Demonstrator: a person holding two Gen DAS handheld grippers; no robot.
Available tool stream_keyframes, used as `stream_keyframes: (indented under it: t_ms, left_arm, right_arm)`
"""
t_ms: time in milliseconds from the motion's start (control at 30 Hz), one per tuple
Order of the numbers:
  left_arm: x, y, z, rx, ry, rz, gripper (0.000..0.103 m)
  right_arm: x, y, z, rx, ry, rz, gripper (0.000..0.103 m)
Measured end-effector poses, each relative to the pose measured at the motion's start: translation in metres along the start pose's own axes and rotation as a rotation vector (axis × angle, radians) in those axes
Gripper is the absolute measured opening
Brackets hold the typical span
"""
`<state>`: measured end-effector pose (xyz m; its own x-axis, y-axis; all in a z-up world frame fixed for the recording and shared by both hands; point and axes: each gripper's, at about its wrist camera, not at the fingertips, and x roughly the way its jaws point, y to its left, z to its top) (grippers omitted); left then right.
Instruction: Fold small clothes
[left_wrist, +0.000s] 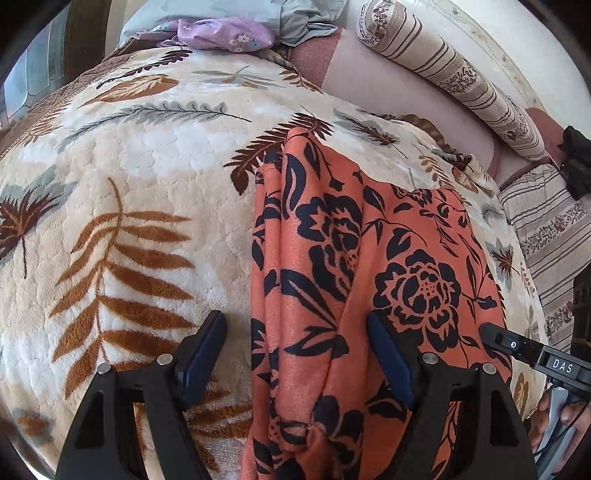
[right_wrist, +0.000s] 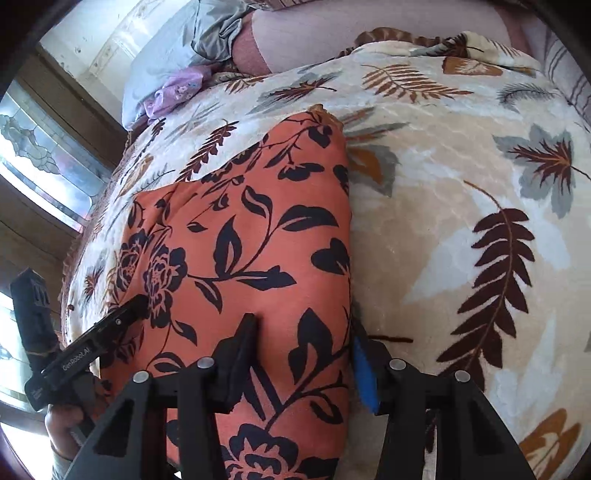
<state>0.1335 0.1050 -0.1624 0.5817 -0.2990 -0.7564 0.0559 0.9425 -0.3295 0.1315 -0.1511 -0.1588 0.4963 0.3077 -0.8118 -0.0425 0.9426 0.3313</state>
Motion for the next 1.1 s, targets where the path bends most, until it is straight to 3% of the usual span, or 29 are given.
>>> stream_keyframes:
  t_ms: [33,67,133,200,333,400,433,600,1000,1100]
  left_arm:
    - [0.000,0.000,0.001,0.000,-0.002,-0.001,0.079]
    - [-0.004,0.001,-0.001,0.001,-0.004,-0.002,0.079]
    - [-0.005,0.002,-0.002,-0.001,-0.004,-0.009,0.079]
    - [-0.007,0.005,-0.003,-0.003,-0.001,-0.018,0.079]
    - [-0.009,0.005,-0.004,-0.002,0.001,-0.021,0.079]
    - [-0.009,0.006,-0.005,-0.002,0.001,-0.021,0.079]
    - [-0.009,0.006,-0.005,0.000,0.003,-0.021,0.079]
    - [-0.009,0.004,-0.005,0.004,-0.002,-0.013,0.079]
    - [-0.009,0.001,-0.007,0.015,-0.009,-0.002,0.079]
    - [-0.009,0.001,-0.007,0.018,-0.010,0.002,0.079]
  right_arm:
    - [0.000,-0.002,0.000,0.024,0.004,0.003,0.059]
    - [0.001,-0.006,0.001,0.063,0.017,0.000,0.073]
    - [0.002,-0.013,-0.001,0.130,0.045,0.012,0.079]
    - [-0.008,-0.015,-0.003,0.160,0.041,0.073,0.079]
    - [-0.019,-0.013,-0.006,0.169,0.001,0.114,0.080]
    - [0.000,-0.009,-0.009,0.136,0.077,0.092,0.075]
    - [0.009,-0.003,-0.012,0.085,0.102,0.058,0.067]
    - [0.008,0.012,-0.012,0.005,0.059,-0.021,0.065]
    - [0.003,-0.001,-0.015,0.067,0.051,0.052,0.070]
    - [-0.014,0.000,-0.008,0.073,-0.006,0.055,0.070]
